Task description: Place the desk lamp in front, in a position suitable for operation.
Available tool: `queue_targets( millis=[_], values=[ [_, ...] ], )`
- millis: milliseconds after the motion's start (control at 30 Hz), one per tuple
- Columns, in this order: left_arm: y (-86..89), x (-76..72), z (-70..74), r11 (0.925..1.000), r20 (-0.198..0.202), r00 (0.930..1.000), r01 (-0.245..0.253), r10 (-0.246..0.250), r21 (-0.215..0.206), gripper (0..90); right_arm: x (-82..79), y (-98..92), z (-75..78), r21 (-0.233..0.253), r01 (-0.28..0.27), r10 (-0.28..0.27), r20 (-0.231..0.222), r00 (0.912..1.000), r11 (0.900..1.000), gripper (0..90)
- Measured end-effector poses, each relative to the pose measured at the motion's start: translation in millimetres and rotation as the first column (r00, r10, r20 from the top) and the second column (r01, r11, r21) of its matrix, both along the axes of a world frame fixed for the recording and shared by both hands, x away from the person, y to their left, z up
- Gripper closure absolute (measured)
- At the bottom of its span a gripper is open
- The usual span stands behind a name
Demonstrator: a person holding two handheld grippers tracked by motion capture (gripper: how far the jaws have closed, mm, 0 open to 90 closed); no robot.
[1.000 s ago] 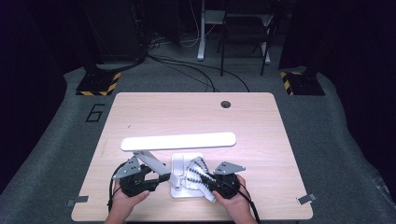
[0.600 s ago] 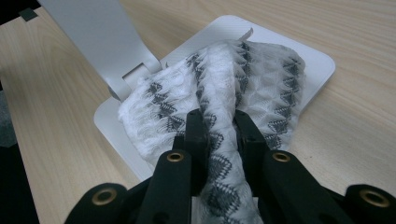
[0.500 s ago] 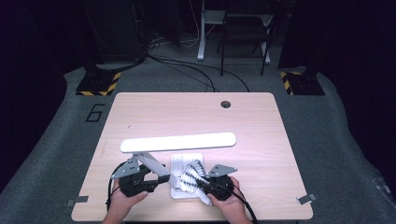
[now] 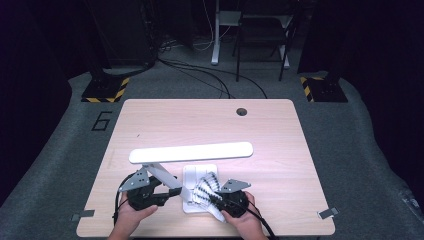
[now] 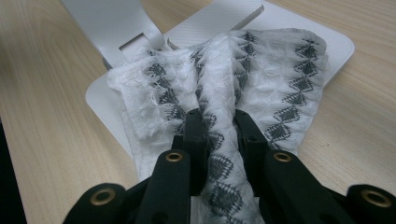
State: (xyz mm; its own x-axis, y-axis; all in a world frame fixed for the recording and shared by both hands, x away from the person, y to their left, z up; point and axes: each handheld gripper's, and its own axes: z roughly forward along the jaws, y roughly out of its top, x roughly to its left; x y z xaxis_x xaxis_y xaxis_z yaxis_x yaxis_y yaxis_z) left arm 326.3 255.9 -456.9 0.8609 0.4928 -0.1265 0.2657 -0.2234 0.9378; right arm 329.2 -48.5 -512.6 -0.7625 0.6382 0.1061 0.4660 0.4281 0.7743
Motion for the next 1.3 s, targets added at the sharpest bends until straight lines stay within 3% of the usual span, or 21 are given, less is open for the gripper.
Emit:
queue_targets(
  millis=[233, 433, 600, 1300],
  values=[
    [-3.2, 1.5, 0.8, 1.0000, -0.003, 1.0000, 0.004, -0.004, 0.003, 54.4, 0.3, -0.9, -0.7, -0.011, 0.012, -0.011, 0.028, 0.9995, 1.000, 77.8],
    [-4.5, 4.8, 0.7, 0.9999, -0.004, 0.9999, 0.016, -0.016, 0.000, 54.4, 7.1, -0.2, 0.7, -0.027, 0.023, -0.023, 0.017, 0.9996, 0.999, 77.7],
    [-4.2, 5.1, 1.0, 0.9998, -0.005, 0.9998, 0.020, -0.020, 0.004, 54.4, 16.5, 1.4, 2.4, -0.054, 0.021, -0.020, 0.023, 0.9995, 0.998, 77.7],
    [-4.8, 3.4, 0.0, 1.0000, 0.002, 1.0000, 0.008, -0.008, -0.003, 54.4, 60.0, 8.5, 4.1, -0.060, 0.073, -0.073, 0.004, 0.9973, 0.995, 77.6]
  ],
)
